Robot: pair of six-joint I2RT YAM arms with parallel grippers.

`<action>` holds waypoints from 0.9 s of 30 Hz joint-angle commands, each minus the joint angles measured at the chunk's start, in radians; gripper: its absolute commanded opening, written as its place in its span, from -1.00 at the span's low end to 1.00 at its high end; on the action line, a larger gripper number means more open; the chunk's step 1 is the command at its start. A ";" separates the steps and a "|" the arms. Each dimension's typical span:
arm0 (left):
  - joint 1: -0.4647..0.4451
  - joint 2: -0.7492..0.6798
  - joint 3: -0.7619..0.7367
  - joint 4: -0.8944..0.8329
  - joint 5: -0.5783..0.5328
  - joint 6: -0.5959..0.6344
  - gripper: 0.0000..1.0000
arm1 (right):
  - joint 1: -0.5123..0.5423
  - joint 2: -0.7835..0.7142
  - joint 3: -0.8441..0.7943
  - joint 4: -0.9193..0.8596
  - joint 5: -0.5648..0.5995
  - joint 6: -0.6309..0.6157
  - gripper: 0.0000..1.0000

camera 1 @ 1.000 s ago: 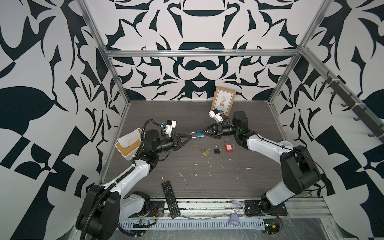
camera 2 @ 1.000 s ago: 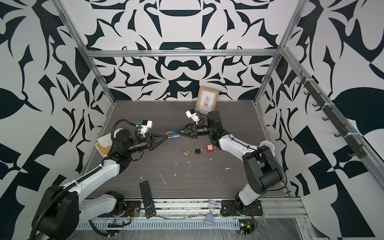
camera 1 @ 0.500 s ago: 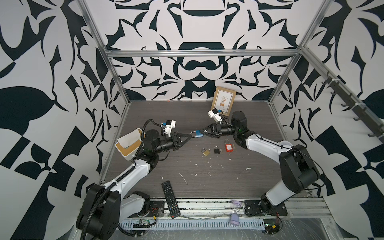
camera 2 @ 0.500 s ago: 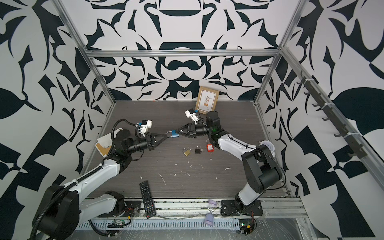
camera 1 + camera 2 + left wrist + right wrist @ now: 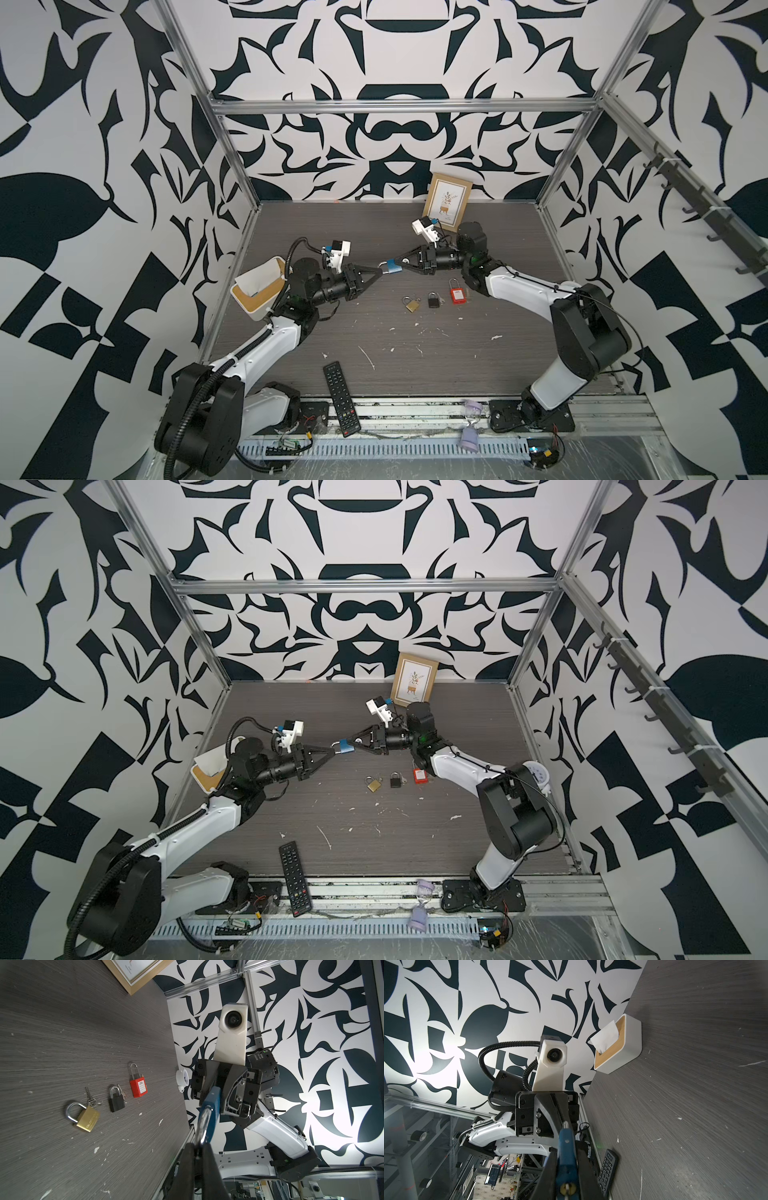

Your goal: Lock with the key

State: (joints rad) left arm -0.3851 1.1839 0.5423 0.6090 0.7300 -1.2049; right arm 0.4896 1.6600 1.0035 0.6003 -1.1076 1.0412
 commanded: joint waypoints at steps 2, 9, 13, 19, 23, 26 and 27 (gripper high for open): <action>-0.054 0.019 0.061 0.128 0.077 0.009 -1.00 | 0.148 -0.010 0.026 0.024 -0.063 -0.009 -1.00; -0.049 -0.026 0.041 0.058 0.033 0.063 -0.25 | 0.063 -0.053 -0.008 -0.026 0.021 -0.024 -1.00; -0.047 -0.043 0.036 0.032 0.013 0.094 -0.06 | 0.044 -0.056 -0.035 0.061 0.023 0.034 -1.00; -0.048 -0.020 0.043 0.014 0.005 0.109 -0.23 | 0.038 -0.046 -0.064 0.163 0.023 0.099 -1.00; -0.047 -0.018 0.041 0.018 0.007 0.109 -0.28 | 0.025 -0.035 -0.072 0.213 0.013 0.139 -1.00; -0.047 -0.011 0.043 0.020 0.006 0.109 -0.42 | 0.025 -0.028 -0.074 0.237 0.004 0.157 -1.00; -0.047 -0.005 0.044 0.024 0.010 0.109 -0.46 | 0.025 -0.025 -0.078 0.257 0.001 0.169 -1.00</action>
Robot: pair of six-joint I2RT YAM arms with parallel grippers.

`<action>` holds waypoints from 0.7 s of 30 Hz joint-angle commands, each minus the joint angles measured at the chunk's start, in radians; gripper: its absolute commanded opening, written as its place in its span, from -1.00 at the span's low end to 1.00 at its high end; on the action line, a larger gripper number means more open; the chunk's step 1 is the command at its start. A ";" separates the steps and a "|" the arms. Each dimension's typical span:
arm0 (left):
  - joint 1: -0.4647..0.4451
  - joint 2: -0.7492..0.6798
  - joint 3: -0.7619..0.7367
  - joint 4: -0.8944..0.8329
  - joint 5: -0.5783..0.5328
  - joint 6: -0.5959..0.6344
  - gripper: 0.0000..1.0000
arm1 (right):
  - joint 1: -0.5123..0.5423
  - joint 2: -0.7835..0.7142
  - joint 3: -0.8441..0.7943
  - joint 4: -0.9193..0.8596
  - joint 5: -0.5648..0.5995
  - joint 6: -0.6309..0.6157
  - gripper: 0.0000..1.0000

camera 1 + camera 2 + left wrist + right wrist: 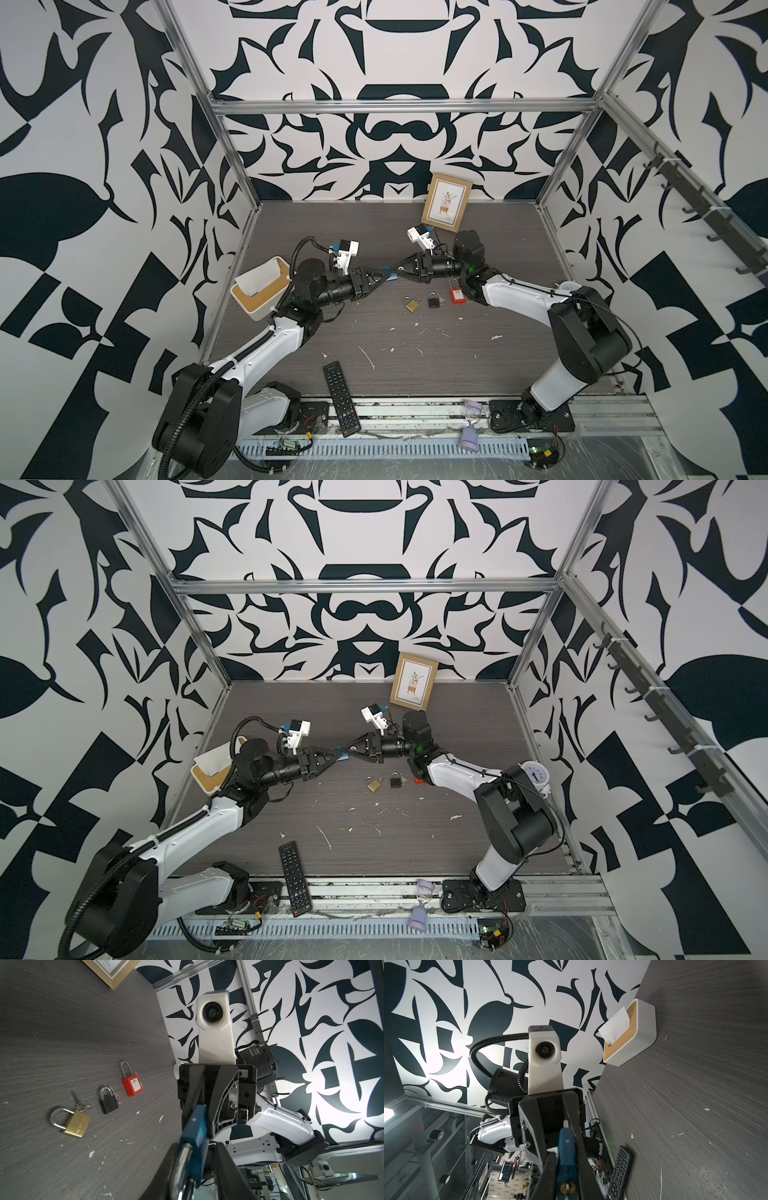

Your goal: Lock with the key

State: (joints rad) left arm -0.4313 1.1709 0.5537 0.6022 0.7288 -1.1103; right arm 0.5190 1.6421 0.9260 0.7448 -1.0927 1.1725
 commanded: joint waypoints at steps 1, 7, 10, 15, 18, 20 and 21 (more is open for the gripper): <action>-0.001 0.012 0.036 0.034 0.014 0.014 -0.46 | -0.004 -0.003 -0.003 0.130 -0.016 0.051 -1.00; -0.001 0.050 0.038 0.086 0.020 -0.015 -0.53 | -0.003 0.028 -0.031 0.290 -0.021 0.158 -1.00; -0.001 0.063 0.041 0.100 0.026 -0.022 -0.60 | -0.001 0.028 -0.033 0.302 -0.026 0.167 -1.00; -0.001 0.072 0.037 0.121 0.032 -0.034 -0.83 | -0.002 0.030 -0.033 0.297 -0.032 0.165 -1.00; -0.001 0.069 0.029 0.123 0.027 -0.031 -1.00 | -0.002 0.031 -0.033 0.297 -0.029 0.165 -1.00; -0.001 0.066 0.028 0.123 0.024 -0.028 -1.00 | -0.007 0.030 -0.028 0.292 -0.026 0.164 -0.86; -0.001 0.065 0.025 0.126 0.019 -0.026 -1.00 | -0.011 0.028 -0.029 0.288 -0.021 0.162 -0.76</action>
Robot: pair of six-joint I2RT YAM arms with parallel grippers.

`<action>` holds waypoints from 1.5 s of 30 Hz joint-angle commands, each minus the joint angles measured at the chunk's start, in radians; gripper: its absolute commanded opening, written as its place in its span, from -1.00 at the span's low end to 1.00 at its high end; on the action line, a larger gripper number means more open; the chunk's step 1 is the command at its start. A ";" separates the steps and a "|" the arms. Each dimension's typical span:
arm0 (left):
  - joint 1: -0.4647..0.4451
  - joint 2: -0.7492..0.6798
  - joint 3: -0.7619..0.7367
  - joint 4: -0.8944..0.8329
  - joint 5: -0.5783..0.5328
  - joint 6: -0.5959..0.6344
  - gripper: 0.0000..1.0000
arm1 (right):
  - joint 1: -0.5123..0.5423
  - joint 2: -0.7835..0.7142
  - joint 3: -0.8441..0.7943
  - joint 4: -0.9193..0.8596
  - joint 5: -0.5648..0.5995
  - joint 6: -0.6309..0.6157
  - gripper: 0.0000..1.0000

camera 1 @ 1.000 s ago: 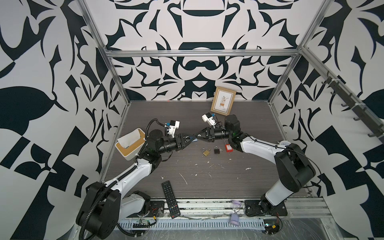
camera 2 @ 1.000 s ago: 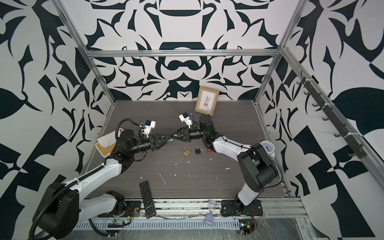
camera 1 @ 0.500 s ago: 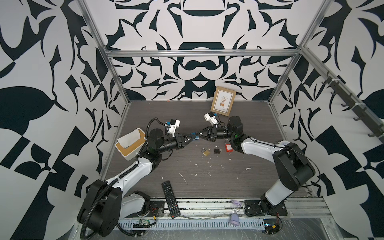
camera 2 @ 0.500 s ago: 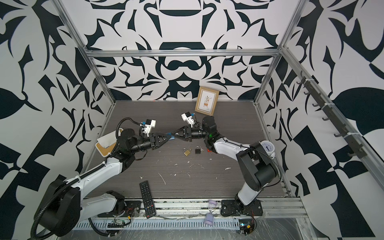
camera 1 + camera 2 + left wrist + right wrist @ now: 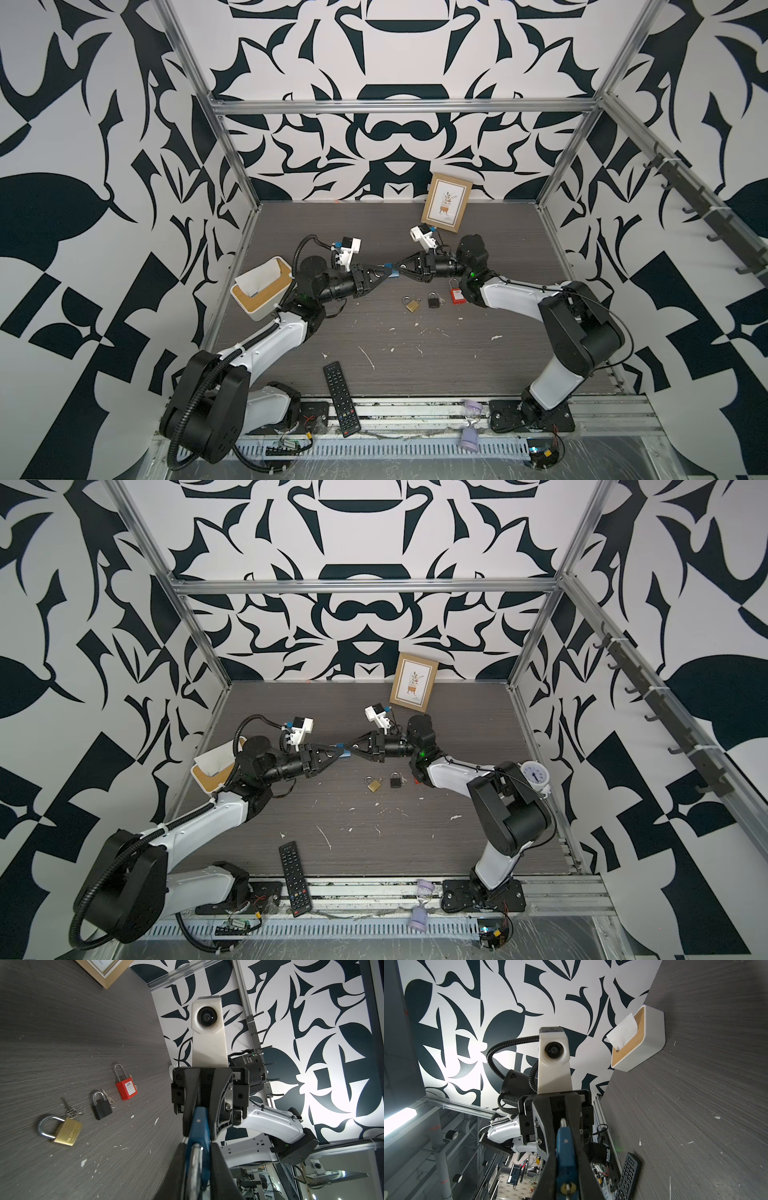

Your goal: Lock with the key

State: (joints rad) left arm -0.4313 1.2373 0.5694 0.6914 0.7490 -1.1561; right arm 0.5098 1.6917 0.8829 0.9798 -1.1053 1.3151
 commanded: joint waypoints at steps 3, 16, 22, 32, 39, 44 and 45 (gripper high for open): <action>0.001 -0.007 0.004 0.059 0.001 0.009 -1.00 | -0.031 -0.037 0.001 0.053 0.013 0.015 -0.45; 0.025 0.100 -0.002 0.313 0.072 -0.159 -1.00 | -0.104 -0.156 -0.045 -0.090 0.009 -0.095 -0.18; 0.026 0.185 -0.002 0.452 0.089 -0.236 -1.00 | -0.103 -0.166 -0.032 -0.149 -0.002 -0.124 -0.30; 0.026 0.184 -0.011 0.477 0.096 -0.246 -1.00 | -0.103 -0.244 0.004 -0.469 0.082 -0.361 -0.18; 0.024 0.182 -0.008 0.483 0.097 -0.246 -1.00 | -0.103 -0.212 0.002 -0.407 0.065 -0.317 -0.25; 0.025 0.182 -0.011 0.476 0.098 -0.240 -1.00 | -0.098 -0.189 -0.004 -0.317 0.048 -0.254 -0.32; 0.025 0.181 -0.013 0.474 0.096 -0.236 -1.00 | -0.095 -0.187 -0.003 -0.316 0.043 -0.254 -0.34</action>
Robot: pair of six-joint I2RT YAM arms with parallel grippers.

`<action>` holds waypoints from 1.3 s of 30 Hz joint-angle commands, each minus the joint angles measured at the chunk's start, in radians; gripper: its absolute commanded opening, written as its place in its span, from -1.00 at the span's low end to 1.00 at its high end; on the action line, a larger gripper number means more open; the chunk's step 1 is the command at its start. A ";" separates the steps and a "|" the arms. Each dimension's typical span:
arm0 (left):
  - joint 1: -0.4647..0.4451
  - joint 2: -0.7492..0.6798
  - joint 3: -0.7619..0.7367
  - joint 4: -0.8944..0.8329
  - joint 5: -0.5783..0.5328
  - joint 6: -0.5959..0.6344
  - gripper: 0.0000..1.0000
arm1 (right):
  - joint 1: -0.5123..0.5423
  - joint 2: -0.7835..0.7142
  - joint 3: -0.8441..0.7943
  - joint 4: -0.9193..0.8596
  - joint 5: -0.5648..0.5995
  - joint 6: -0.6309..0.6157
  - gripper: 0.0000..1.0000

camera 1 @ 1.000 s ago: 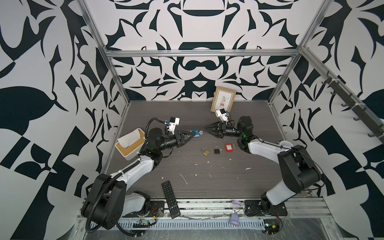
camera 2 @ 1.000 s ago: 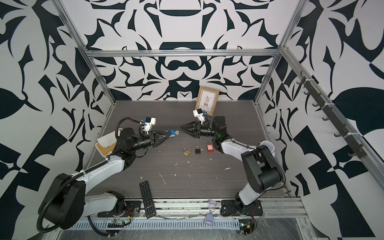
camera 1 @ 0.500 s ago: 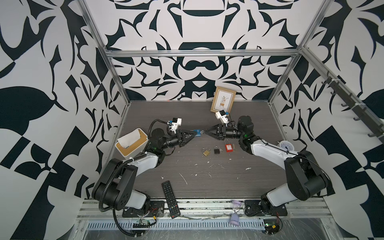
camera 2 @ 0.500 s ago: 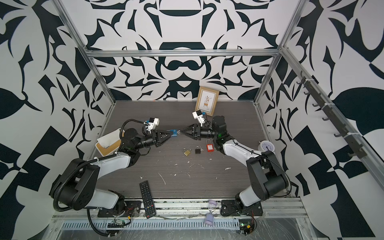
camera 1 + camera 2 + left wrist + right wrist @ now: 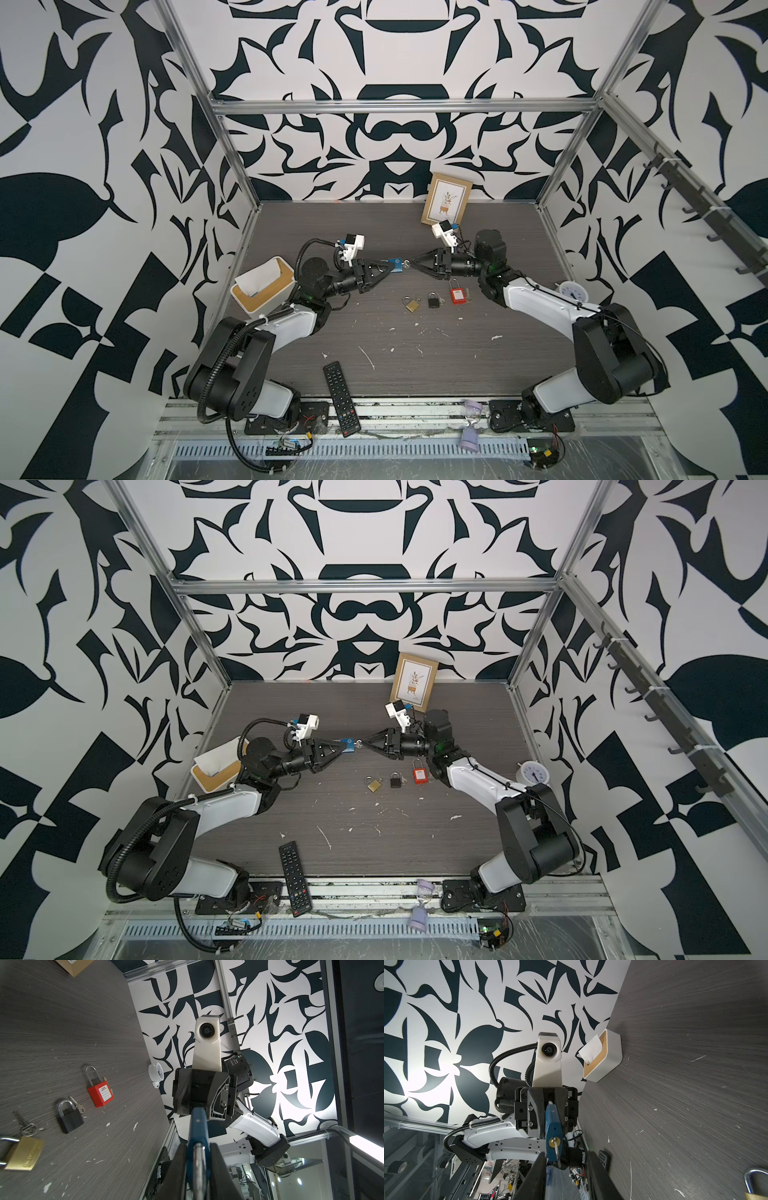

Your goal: Lock with the key

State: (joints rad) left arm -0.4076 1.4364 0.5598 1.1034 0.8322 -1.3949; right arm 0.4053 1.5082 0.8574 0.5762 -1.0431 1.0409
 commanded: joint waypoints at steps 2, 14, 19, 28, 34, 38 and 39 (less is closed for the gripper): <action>0.000 -0.018 -0.005 0.056 0.013 0.007 -1.00 | 0.016 0.001 0.023 0.100 -0.020 0.028 -0.35; 0.000 -0.044 -0.005 -0.031 0.004 0.071 -1.00 | 0.035 0.025 0.019 0.161 -0.032 0.076 -0.65; 0.000 -0.063 -0.003 -0.075 -0.001 0.100 -1.00 | 0.036 0.024 0.017 0.163 -0.034 0.079 -0.68; 0.001 -0.076 -0.006 -0.085 -0.008 0.106 -1.00 | 0.036 0.037 -0.009 0.249 -0.040 0.140 -0.74; 0.000 -0.073 0.000 -0.085 -0.007 0.106 -1.00 | 0.048 0.050 -0.022 0.294 -0.054 0.168 -0.72; 0.001 -0.071 -0.002 -0.082 -0.007 0.103 -1.00 | 0.056 0.055 -0.019 0.295 -0.054 0.168 -0.71; 0.000 -0.072 0.000 -0.082 -0.006 0.103 -1.00 | 0.056 0.056 -0.018 0.295 -0.057 0.168 -0.72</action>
State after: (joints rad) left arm -0.4080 1.3861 0.5594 0.9974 0.8268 -1.3018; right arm 0.4545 1.5715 0.8310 0.8013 -1.0782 1.2041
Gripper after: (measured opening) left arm 0.180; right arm 0.144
